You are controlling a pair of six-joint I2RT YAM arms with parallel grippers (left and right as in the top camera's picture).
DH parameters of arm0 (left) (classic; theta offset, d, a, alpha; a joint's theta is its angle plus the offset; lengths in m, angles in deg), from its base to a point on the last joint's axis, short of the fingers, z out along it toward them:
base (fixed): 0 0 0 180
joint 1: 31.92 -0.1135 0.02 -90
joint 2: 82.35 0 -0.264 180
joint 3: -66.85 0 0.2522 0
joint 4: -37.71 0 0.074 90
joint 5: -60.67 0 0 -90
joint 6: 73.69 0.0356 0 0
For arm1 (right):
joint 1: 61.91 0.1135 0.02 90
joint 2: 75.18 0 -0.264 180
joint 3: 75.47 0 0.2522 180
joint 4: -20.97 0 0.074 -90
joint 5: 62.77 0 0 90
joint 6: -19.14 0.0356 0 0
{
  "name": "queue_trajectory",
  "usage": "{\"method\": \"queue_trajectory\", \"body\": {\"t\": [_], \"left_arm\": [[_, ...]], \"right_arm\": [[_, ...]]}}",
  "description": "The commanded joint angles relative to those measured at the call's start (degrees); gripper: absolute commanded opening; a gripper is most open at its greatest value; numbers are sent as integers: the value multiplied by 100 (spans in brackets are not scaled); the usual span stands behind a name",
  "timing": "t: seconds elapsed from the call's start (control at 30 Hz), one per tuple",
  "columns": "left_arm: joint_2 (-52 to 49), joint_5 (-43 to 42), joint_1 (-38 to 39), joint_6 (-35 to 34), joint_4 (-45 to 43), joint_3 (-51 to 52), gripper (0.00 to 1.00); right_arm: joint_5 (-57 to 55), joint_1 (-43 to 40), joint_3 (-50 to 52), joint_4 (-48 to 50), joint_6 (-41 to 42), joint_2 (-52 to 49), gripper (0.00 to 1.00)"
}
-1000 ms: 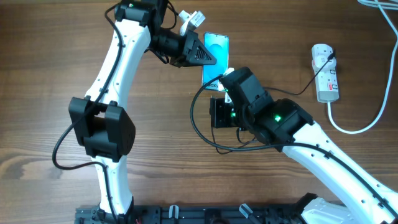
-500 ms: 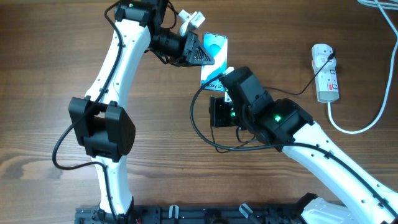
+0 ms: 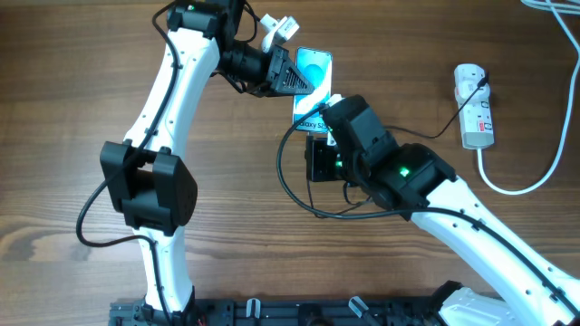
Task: Plug charger to phone and switch on socket
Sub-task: 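Lift the USB-C plug toward the phone's bottom port held by left gripper, then push the USB-C plug up into the phone's bottom port with the right gripper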
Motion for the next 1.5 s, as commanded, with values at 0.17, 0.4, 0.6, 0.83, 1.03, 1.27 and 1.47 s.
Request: {"method": "queue_trajectory", "body": {"t": [0.17,0.4,0.6,0.83,1.03,1.27,1.47], "left_arm": [[192,-304,-44,116,0,-83,4],[192,-66,-44,157,-26,-83,4],[192,-20,-44,157,-68,-83,4],[192,-20,-44,184,-70,-83,4],[192,-22,-44,289,-70,-83,4],[192,-24,-44,289,-87,-83,4],[192,-24,-44,286,-85,-83,4]], "right_arm": [[-116,22,-50,33,-76,-197,4],[-28,22,-52,-2,-144,-190,4],[-35,22,-52,11,-304,-190,4],[-72,-17,-52,59,-319,-190,4],[-74,-44,-52,55,-378,-190,4],[-138,-76,-52,61,-442,-190,4],[-138,-76,-52,96,-439,-190,4]]}}
